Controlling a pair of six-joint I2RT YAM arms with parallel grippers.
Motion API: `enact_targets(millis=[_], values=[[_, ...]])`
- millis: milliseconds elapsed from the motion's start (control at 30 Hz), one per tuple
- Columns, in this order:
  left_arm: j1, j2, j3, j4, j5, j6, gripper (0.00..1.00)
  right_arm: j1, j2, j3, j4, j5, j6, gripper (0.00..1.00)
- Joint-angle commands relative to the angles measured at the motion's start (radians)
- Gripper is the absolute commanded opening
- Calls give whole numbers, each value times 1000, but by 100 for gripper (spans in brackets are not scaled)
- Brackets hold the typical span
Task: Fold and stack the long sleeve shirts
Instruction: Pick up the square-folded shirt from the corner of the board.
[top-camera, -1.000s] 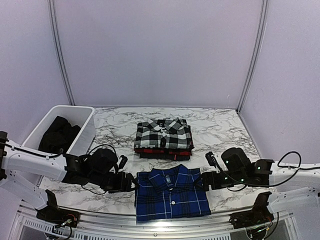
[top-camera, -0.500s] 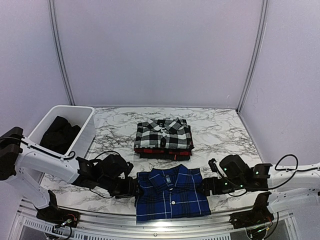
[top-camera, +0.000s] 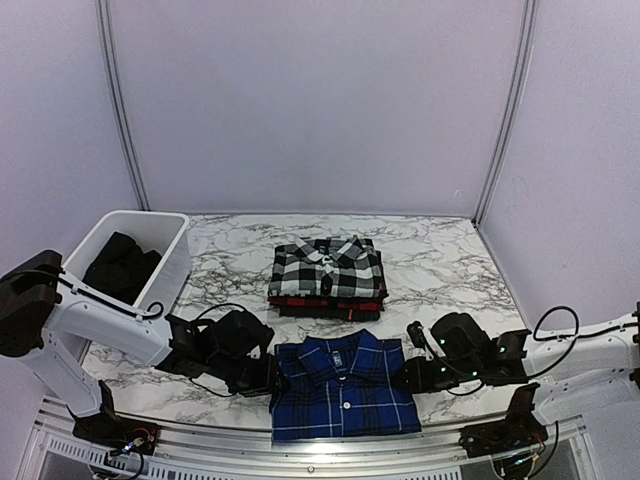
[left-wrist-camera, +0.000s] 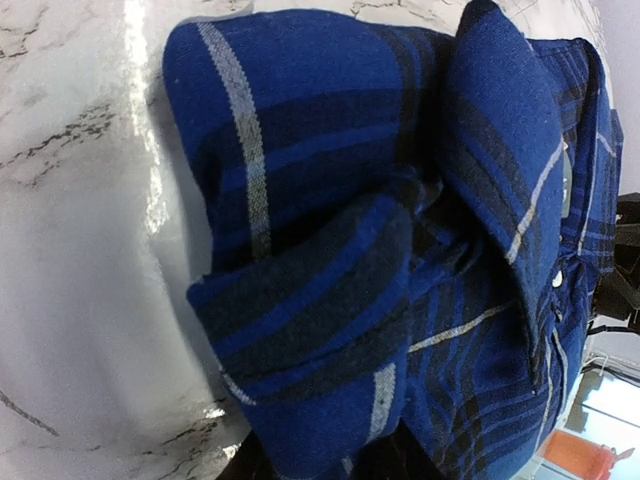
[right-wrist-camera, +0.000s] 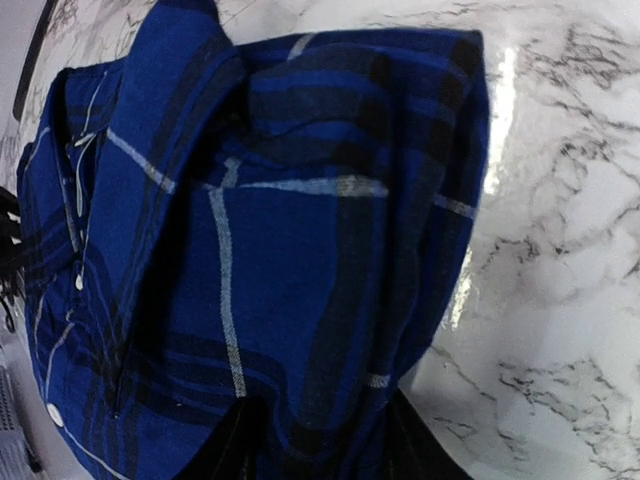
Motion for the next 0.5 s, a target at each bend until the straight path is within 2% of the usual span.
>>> enact_targets(millis=[0,233,333,467], values=[[-17,53,14,-60,-23,7,29,13,33,-18,-36,-42,17,29],[-32,87,34,-25,-14,3,10,14,92,-21,21,-85,28,0],[-35,88,41,-16,-14,6,1,15,122,-22,42,-111,32,0],[-38,72,49,-16,-23,21,0,15,127,4,22,-122,35,0]])
